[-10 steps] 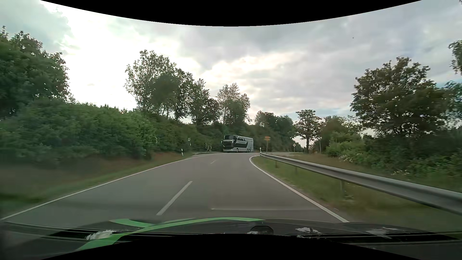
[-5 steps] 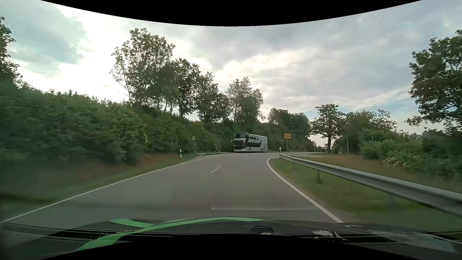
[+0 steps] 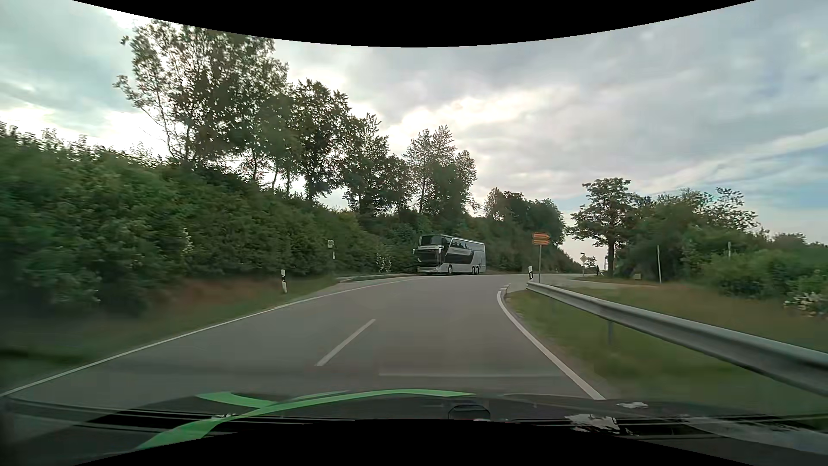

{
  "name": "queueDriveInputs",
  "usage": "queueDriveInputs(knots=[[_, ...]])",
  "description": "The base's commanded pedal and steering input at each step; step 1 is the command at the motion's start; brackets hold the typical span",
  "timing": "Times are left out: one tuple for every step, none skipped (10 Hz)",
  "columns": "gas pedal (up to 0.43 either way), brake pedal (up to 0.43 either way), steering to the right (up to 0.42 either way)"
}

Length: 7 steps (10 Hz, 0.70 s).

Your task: Follow the waypoints while adhering to traffic rules and regulations

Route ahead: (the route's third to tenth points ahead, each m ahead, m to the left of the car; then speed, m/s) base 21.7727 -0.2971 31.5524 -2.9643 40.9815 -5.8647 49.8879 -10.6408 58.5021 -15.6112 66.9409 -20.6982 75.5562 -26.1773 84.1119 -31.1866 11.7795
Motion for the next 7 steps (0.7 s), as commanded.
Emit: queueDriveInputs(knots=[[0.248, 0.0, 0.015], [0.248, 0.0, 0.02], [0.248, 0.0, 0.031], [0.248, 0.0, 0.038], [0.248, 0.0, 0.041], [0.248, 0.0, 0.044], [0.248, 0.0, 0.046]])
